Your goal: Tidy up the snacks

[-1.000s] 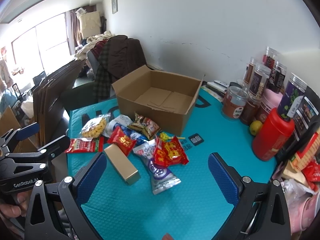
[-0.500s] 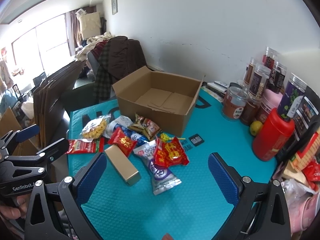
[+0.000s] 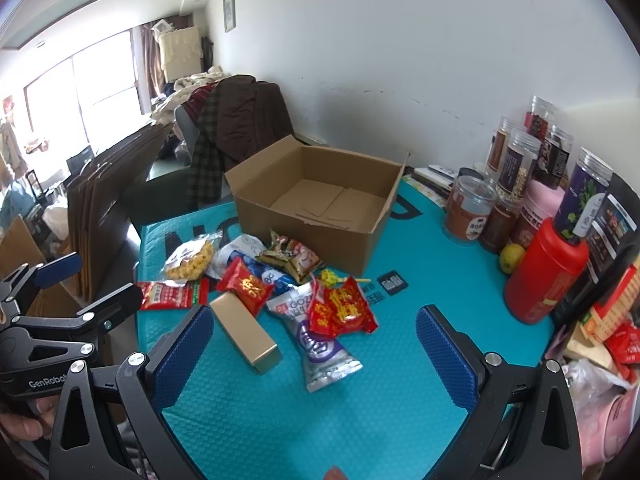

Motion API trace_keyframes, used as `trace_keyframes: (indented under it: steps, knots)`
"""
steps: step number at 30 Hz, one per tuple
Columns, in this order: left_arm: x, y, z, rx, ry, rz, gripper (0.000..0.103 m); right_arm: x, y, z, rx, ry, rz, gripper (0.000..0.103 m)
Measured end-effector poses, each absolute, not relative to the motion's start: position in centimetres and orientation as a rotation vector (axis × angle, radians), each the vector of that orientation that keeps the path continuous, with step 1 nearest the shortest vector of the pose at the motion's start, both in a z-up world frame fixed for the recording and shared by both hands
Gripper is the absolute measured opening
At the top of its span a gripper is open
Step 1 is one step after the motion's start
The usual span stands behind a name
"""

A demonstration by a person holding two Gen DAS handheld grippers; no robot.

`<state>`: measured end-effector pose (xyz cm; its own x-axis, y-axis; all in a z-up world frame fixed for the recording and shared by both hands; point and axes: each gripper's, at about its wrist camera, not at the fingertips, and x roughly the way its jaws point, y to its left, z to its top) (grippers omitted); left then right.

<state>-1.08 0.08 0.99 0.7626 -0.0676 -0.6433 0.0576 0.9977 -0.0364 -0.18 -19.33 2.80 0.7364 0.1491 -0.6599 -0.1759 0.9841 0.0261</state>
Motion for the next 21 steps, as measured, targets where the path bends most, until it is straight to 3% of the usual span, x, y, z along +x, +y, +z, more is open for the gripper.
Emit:
trace_keyframes:
  steps: [21]
  knots:
    - [-1.37, 0.1, 0.62, -0.026, 0.706, -0.091, 0.103, -0.04, -19.24, 3.0, -0.042, 0.715, 0.187, 0.103]
